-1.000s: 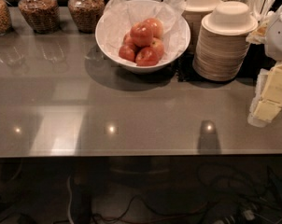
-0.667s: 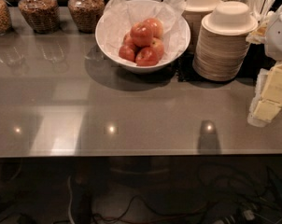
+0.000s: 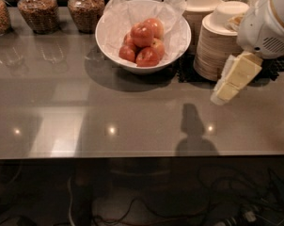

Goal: Pick apple from white bowl

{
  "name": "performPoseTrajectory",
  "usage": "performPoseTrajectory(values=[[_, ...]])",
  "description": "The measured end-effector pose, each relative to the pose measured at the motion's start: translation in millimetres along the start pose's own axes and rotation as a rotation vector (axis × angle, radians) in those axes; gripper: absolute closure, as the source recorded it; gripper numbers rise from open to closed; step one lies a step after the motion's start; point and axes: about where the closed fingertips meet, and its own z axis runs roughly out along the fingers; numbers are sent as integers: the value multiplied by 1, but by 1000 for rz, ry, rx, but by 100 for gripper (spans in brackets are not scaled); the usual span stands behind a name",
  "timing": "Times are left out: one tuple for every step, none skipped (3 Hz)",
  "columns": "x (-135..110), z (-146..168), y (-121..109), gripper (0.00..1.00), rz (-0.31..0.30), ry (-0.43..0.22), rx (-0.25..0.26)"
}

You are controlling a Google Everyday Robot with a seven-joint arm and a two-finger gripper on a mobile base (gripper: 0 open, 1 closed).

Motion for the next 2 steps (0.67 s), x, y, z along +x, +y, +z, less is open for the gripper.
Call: performPoseTrajectory(values=[[-30, 22, -37, 0, 28, -116, 85], [-58, 39, -74, 0, 55, -177, 147]])
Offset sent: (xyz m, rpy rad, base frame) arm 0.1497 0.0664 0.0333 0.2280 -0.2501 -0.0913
